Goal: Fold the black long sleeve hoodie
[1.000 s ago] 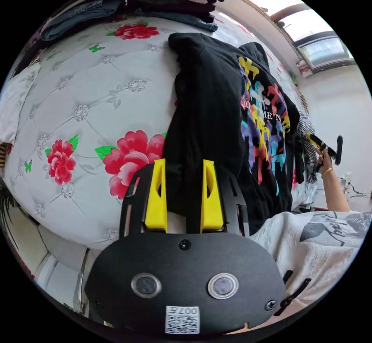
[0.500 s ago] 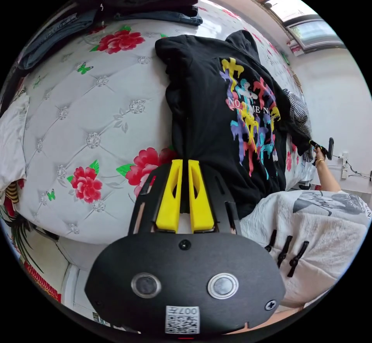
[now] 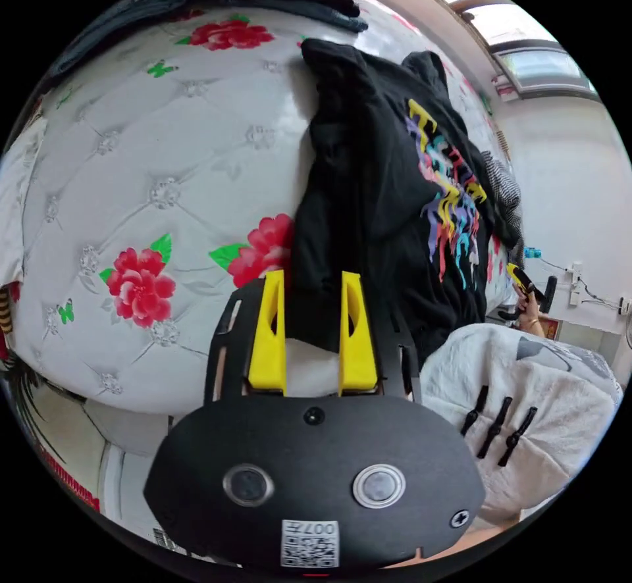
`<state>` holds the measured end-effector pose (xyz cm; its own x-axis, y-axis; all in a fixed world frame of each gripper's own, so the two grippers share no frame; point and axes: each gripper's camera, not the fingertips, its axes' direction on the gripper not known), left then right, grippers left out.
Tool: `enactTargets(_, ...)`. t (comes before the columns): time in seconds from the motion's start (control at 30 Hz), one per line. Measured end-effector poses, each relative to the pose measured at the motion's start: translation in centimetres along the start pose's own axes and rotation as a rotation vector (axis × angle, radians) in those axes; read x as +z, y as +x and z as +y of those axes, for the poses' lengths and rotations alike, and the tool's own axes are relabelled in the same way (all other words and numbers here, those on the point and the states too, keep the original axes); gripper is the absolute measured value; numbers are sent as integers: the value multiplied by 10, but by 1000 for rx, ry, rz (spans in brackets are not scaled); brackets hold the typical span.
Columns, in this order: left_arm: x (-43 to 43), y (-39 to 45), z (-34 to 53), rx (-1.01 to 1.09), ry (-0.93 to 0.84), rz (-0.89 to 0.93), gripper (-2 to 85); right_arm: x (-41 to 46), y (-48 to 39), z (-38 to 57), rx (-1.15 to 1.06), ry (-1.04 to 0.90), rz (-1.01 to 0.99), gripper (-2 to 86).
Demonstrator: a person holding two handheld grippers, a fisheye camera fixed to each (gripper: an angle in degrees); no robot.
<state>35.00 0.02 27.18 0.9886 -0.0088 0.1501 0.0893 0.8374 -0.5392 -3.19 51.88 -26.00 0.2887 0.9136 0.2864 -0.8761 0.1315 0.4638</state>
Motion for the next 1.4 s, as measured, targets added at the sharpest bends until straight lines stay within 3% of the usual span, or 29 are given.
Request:
enactTargets(0.07, 4, 16, 6, 44, 47, -133, 60, 15, -18, 24, -38, -39, -1, 76)
enactTargets(0.17, -6, 18, 1, 115, 13, -149, 43, 17, -31, 48, -59, -69, 0, 79)
enactTargets(0.27, -70, -9, 6, 116, 158, -199, 40, 5, -32, 59, -65, -54, 7, 82)
enactTargets(0.33, -129, -40, 14, 48, 278, -348, 44, -5, -31, 66, -68, -43, 14, 85)
enactTargets(0.4, -208, -96, 37, -206, 467, -572, 57, -10, -31, 71, -60, -42, 34, 86)
enactTargets(0.43, -223, -111, 44, -270, 501, -589, 68, -10, -31, 76, -52, -49, 42, 88)
enactTargets(0.53, -248, -166, 72, -366, 566, -413, 95, -6, -26, 89, -13, -63, 52, 92)
enactTargets(0.63, -201, -161, 93, -245, 531, -281, 98, 4, -11, 100, 39, -96, 26, 99)
enactTargets(0.8, -16, -70, 149, 6, 213, 176, 113, 18, 30, 97, 134, -134, -52, 102)
enactTargets(0.93, 57, -17, 172, 78, 59, 211, 121, 51, 59, 70, 138, -253, -117, 94)
enactTargets(1.1, 73, 8, 160, 201, -60, -47, 56, 65, 71, 44, 21, -376, -56, 50)
enactTargets(1.17, 58, -1, 161, 205, -35, -17, 37, 60, 76, 41, -49, -382, -161, 27)
enactTargets(1.23, 26, -17, 175, 186, 64, 58, 29, 22, 86, 45, -132, -253, -270, 9)
enactTargets(1.3, -14, -56, 216, 123, 217, 201, 21, -9, 98, 59, -182, -146, -304, 4)
enactTargets(1.4, -1, -119, 264, -15, 239, 378, 17, -13, 134, 86, -157, -140, -362, 0)
